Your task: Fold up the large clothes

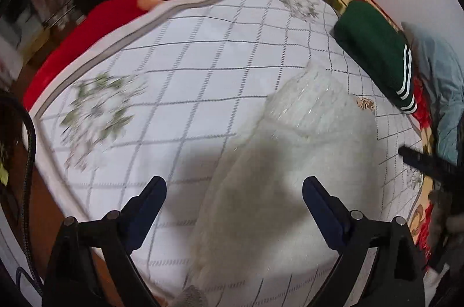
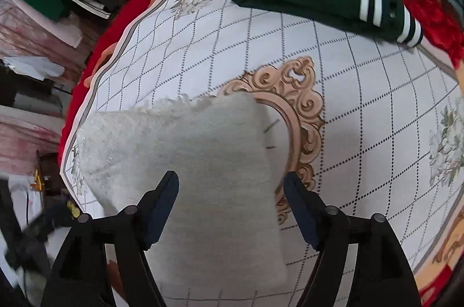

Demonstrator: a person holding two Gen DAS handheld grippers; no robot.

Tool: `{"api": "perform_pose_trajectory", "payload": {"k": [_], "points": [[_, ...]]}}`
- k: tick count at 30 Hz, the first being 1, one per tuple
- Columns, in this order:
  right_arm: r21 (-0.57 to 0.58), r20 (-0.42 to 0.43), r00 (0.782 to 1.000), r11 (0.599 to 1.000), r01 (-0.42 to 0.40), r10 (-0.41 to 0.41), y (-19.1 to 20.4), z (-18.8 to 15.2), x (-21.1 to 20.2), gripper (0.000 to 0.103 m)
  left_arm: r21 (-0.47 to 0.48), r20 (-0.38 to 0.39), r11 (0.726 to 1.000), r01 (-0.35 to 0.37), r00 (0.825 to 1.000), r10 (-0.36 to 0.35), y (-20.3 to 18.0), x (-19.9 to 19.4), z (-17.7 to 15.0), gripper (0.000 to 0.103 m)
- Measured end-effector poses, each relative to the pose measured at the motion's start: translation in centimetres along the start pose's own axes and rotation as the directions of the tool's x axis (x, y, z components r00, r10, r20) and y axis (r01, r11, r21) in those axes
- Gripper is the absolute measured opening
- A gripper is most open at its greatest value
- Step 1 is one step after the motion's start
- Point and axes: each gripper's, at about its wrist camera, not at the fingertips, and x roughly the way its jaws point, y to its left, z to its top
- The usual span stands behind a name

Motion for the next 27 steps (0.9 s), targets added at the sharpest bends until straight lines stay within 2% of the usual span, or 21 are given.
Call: {"api": "perform_pose_trajectory", "payload": {"k": [3,4,5,6,8,9,10,12,15,17,18,19,21,23,26,27], "points": [[0.046,-0.050,0.993,0.994,-0.103,0.105,-3.2,-0.7,3.0,0.077,0.005,-0.044,1.000,-0.001,0.999,0.001,0.0,3.2,-0.3,0.096],[0.078,-0.085,0.983,0.985,-0.155,0.161,-4.5,-0.8,4.7,0.077,0.012,-0.061,1.000,-0.014,0.998,0.015,-0.5,4.0,-0.8,0.096],[0.125,-0.126,0.964,0.968,-0.217,0.233,-5.9,-0.8,6.7,0.077,0.024,-0.096,0.999,-0.037,0.995,0.039,-0.4,6.0,-1.3,0.096],[0.169,-0.160,0.939,0.945,-0.279,0.305,-7.0,-0.9,8.4,0.077,0.022,-0.119,0.999,-0.035,0.992,0.037,-0.5,6.9,-1.5,0.096],[0.273,-0.171,0.845,0.848,-0.453,0.507,-8.8,-1.4,11.6,0.077,0.008,-0.149,1.000,-0.029,0.988,0.030,0.0,8.9,-2.0,0.098],[0.297,-0.170,0.814,0.817,-0.495,0.555,-9.1,-1.5,12.6,0.077,-0.004,-0.158,1.000,-0.012,0.987,0.011,0.4,9.8,-2.1,0.099],[0.311,-0.160,0.788,0.788,-0.531,0.594,-9.3,-1.4,13.3,0.077,-0.018,-0.162,1.000,-0.002,0.987,-0.001,0.7,10.1,-2.1,0.100],[0.304,-0.148,0.753,0.754,-0.583,0.642,-8.6,-1.2,14.3,0.077,-0.017,-0.160,1.000,-0.002,0.987,0.000,1.0,10.3,-2.0,0.102],[0.301,-0.137,0.750,0.748,-0.591,0.647,-7.5,-0.7,14.8,0.077,0.001,-0.157,1.000,-0.005,0.988,0.005,1.2,10.4,-2.0,0.102],[0.311,-0.123,0.755,0.747,-0.587,0.644,-7.2,-0.7,14.5,0.069,-0.003,-0.167,1.000,0.007,0.986,-0.007,1.5,10.4,-1.9,0.102],[0.333,-0.110,0.752,0.738,-0.588,0.649,-7.3,-0.9,14.1,0.059,-0.007,-0.177,1.000,0.007,0.984,-0.009,1.7,10.2,-1.9,0.102],[0.357,-0.092,0.752,0.726,-0.587,0.653,-7.5,-1.3,13.5,0.053,-0.012,-0.179,1.000,0.006,0.984,-0.008,1.8,9.7,-1.9,0.101],[0.396,-0.062,0.754,0.710,-0.583,0.654,-8.0,-2.7,12.0,0.051,-0.036,-0.164,0.999,0.006,0.986,-0.012,2.2,7.7,-2.4,0.101],[0.387,-0.054,0.776,0.730,-0.563,0.628,-7.8,-4.6,10.0,0.051,-0.072,-0.134,0.997,0.011,0.991,-0.021,2.9,4.9,-3.7,0.101],[0.410,-0.078,0.767,0.721,-0.558,0.637,-8.5,-7.5,9.2,0.059,-0.149,-0.104,0.989,-0.007,0.995,-0.009,4.5,1.6,-6.4,0.101],[0.414,-0.083,0.768,0.723,-0.554,0.636,-8.7,-8.1,9.3,0.068,-0.205,-0.105,0.979,-0.005,0.994,-0.017,5.6,0.9,-7.8,0.101]]}}
